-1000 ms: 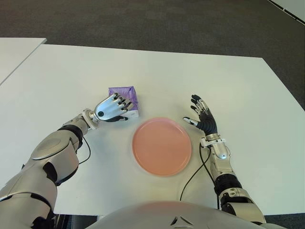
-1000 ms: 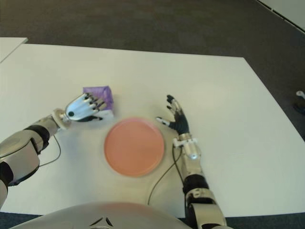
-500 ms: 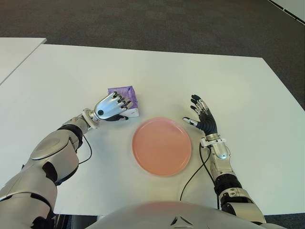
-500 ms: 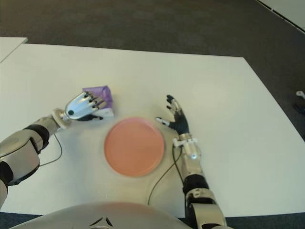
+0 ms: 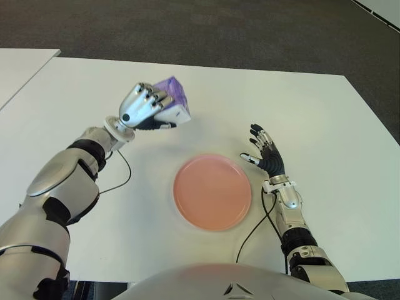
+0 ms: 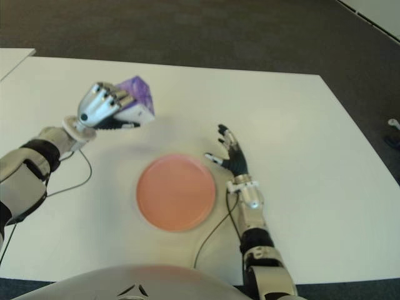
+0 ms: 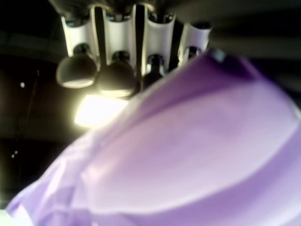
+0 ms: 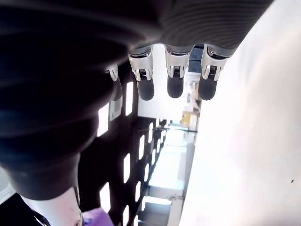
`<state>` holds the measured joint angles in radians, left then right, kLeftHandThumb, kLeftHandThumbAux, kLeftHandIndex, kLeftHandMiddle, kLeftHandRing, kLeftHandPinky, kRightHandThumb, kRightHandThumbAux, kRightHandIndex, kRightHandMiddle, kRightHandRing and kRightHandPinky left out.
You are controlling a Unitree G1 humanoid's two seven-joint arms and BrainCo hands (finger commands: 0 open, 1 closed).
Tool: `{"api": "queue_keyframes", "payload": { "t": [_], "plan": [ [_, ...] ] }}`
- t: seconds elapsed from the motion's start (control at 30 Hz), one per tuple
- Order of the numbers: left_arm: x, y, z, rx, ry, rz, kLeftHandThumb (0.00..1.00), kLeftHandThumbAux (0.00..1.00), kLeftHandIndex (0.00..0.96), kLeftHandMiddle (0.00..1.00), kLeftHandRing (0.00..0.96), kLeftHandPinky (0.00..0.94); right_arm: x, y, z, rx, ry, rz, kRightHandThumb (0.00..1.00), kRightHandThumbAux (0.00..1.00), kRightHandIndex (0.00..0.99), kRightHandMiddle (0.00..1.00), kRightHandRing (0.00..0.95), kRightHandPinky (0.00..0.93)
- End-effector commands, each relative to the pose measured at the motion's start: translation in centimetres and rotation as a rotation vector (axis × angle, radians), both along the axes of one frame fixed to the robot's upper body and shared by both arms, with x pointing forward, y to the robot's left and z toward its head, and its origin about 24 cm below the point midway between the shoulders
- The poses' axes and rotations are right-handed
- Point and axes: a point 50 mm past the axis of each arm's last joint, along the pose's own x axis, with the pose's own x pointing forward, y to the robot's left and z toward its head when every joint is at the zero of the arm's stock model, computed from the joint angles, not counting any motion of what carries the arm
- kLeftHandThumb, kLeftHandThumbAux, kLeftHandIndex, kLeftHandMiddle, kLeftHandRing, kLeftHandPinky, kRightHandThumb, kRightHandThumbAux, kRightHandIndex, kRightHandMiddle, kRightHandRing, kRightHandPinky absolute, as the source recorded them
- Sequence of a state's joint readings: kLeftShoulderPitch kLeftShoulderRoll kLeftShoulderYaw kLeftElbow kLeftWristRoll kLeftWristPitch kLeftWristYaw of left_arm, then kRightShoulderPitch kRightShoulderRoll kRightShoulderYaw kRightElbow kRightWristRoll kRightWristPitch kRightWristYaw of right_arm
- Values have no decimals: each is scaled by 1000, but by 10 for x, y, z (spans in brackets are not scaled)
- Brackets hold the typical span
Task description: Put the tissue paper into the plate.
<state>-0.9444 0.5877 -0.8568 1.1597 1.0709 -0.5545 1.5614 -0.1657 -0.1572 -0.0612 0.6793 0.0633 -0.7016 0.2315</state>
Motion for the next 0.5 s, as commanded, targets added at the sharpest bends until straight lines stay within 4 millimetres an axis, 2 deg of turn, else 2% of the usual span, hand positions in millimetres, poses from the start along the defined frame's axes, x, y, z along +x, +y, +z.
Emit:
{"api": "queue_keyframes", "payload": {
  "t": [0.03, 0.23, 0.37, 0.5],
  "plan": [
    [-1, -2, 19, -96, 27, -75, 721, 701, 443, 858, 834, 824, -33, -6, -41, -14, 188, -27, 0, 781, 0, 0, 0, 0],
    [-5, -7, 33, -156, 42, -128, 723, 700, 443, 847, 824, 818, -33, -5, -42, -18, 190, -23, 0, 779, 0, 0, 0, 0],
    [-10, -14, 57, -193, 32, -191, 724, 700, 443, 848, 828, 826, -33, -6, -43, -18, 197, -28, 0, 774, 0, 0, 0, 0],
    [-17, -16, 68, -205, 30, -222, 725, 699, 443, 845, 827, 817, -33, -6, -43, -15, 200, -30, 0, 770, 0, 0, 0, 0]
  ]
}}
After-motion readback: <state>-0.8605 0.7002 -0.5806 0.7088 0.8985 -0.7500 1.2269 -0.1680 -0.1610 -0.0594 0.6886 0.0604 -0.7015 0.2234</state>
